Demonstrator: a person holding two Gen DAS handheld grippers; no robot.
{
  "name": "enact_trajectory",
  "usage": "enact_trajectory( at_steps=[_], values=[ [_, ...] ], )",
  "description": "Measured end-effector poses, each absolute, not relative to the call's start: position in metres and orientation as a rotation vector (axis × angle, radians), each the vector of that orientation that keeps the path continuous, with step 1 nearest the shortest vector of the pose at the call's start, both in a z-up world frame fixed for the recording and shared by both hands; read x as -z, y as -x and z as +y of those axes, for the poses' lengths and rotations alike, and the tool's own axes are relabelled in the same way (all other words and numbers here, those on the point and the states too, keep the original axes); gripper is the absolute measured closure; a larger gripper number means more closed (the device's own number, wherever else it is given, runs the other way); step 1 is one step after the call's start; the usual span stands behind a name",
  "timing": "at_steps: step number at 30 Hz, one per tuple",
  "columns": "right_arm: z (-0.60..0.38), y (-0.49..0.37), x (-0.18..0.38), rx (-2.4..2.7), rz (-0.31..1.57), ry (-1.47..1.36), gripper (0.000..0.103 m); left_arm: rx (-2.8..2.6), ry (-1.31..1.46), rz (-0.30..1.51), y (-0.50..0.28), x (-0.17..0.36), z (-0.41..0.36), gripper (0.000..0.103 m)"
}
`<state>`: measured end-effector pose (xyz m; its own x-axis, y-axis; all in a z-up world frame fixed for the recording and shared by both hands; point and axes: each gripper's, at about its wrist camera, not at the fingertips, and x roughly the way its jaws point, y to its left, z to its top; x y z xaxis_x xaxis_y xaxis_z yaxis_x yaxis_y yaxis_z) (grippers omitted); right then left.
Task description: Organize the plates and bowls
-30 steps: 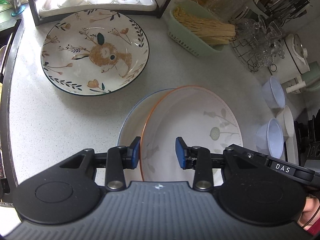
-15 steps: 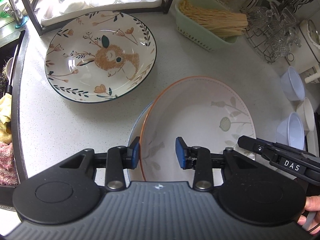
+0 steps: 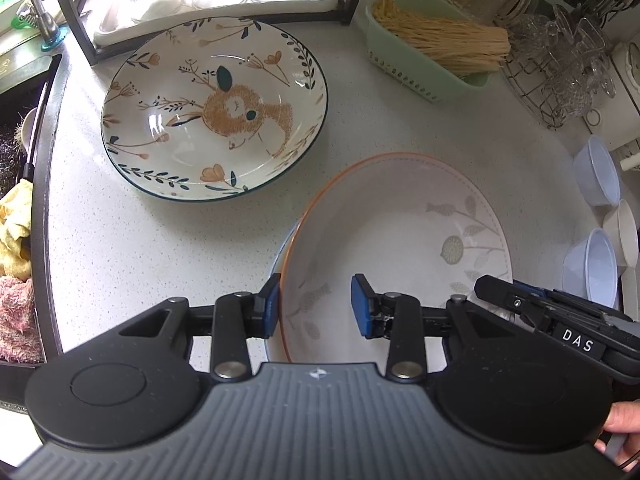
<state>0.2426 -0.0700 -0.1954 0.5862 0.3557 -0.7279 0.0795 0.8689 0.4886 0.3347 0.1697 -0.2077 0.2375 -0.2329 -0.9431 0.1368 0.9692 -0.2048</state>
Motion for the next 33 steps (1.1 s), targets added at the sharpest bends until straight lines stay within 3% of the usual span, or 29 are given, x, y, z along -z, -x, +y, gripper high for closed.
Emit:
enact_trajectory(
  at_steps=[24,33],
  values=[
    [-0.071,-0.232,0.2,-0.131,0.964,-0.62,0.083,0.216,0.149,1.396,-0.346,0.203,0.178,0.059],
    [-0.056,-0.233,0.184,-0.077,0.928,-0.483,0.082,0.23,0.134,1.362,-0.344,0.199,0.181,0.059]
  ],
)
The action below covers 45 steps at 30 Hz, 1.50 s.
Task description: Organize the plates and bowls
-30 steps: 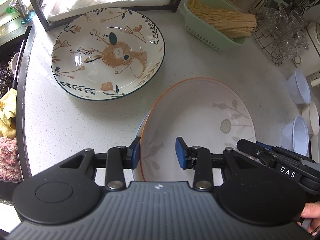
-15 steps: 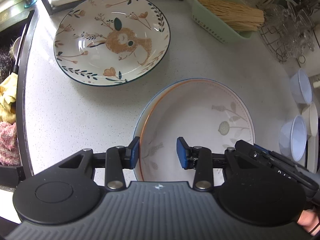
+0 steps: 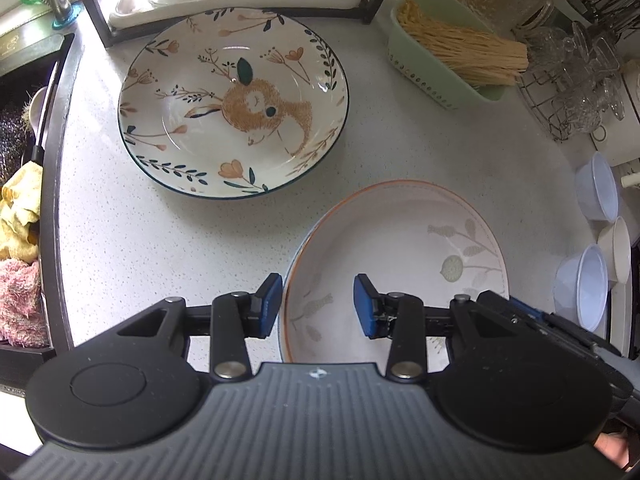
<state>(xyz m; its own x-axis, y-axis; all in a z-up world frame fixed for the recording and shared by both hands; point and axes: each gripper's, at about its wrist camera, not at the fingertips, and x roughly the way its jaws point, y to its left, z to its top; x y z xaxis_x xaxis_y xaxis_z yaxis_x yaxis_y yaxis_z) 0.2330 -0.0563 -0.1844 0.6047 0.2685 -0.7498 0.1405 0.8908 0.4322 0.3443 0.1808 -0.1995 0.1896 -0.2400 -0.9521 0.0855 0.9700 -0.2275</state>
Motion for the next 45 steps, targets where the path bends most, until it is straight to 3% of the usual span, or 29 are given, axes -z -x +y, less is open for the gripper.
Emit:
enact_trajectory(
  at_steps=[10,45],
  values=[
    [-0.053,-0.231,0.154,-0.04,0.807,-0.355,0.083,0.212,0.091,1.29,-0.335,0.188,0.183,0.057],
    [-0.081,-0.17,0.045,-0.07,0.53,-0.322,0.083,0.313,0.037,0.89,-0.274,0.074,0.127,0.055]
  ],
)
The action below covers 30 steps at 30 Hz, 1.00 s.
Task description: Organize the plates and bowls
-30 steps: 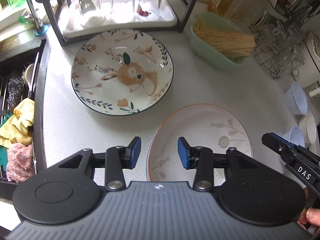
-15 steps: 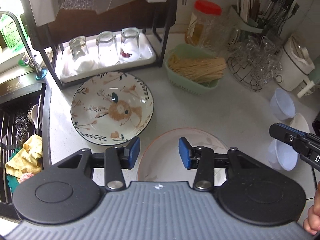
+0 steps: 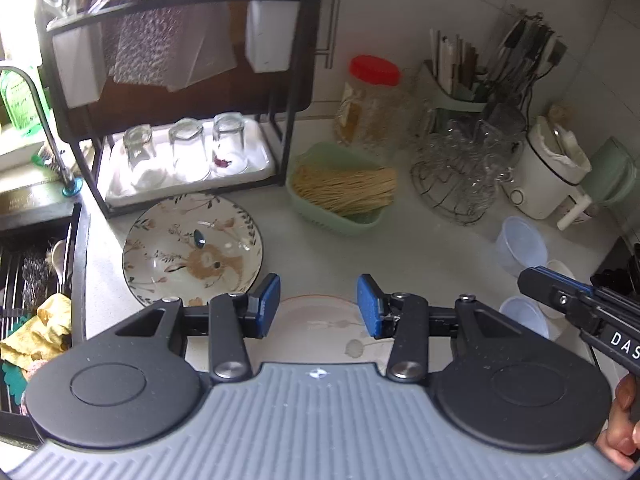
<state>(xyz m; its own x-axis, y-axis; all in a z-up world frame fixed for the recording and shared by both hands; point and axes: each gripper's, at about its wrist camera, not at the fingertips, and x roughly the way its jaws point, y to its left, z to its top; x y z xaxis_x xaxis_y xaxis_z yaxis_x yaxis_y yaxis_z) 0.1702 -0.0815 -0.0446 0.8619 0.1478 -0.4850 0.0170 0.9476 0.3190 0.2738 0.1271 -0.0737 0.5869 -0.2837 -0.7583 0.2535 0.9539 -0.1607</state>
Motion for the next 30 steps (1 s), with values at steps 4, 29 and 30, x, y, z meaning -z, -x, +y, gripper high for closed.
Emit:
enact_trajectory(
  at_steps=[4,29,30],
  values=[
    [-0.087,-0.161,0.038,-0.077,0.512,-0.309,0.083,0.319,0.021,0.858,-0.262,0.063,0.114,0.054],
    [-0.138,-0.109,0.042,-0.161,0.507,-0.29,0.083,0.239,0.111,0.855,-0.185,0.051,0.058,0.054],
    [-0.139,-0.108,0.043,-0.164,0.509,-0.291,0.083,0.237,0.115,0.855,-0.182,0.051,0.056,0.054]
  ],
)
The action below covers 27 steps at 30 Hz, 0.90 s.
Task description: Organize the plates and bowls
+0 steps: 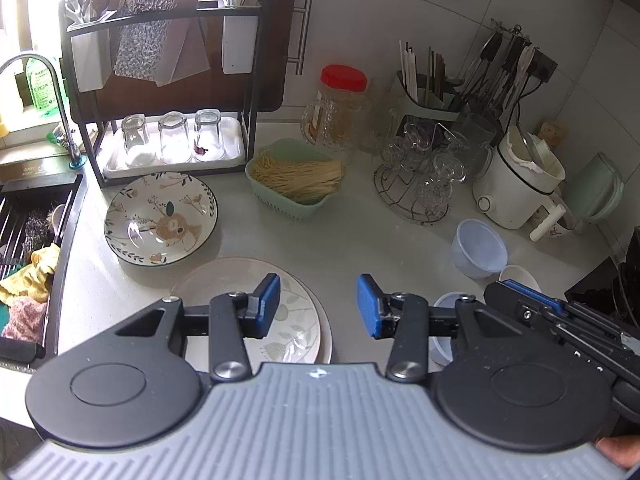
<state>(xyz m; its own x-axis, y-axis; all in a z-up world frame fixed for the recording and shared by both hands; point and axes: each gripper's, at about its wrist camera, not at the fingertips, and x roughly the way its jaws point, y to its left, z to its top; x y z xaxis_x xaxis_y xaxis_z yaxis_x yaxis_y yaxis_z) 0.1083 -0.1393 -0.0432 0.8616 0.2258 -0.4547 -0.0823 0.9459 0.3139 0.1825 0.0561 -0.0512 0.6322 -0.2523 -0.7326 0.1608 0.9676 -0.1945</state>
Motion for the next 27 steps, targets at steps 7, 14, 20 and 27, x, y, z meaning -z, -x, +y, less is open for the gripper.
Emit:
enact_trajectory(
  at_steps=[7,14,20,27],
  values=[
    [-0.145,-0.098,0.052,-0.176,0.534,-0.282,0.083,0.217,0.137,0.884,-0.17,0.057,0.052,0.054],
    [-0.144,-0.084,0.052,-0.205,0.536,-0.263,0.083,0.199,0.155,0.923,-0.155,0.064,0.059,0.055],
    [-0.141,-0.083,0.053,-0.22,0.554,-0.246,0.083,0.206,0.15,0.959,-0.154,0.077,0.059,0.055],
    [-0.147,-0.091,0.051,-0.233,0.55,-0.218,0.083,0.174,0.142,0.937,-0.168,0.071,0.064,0.054]
  ],
)
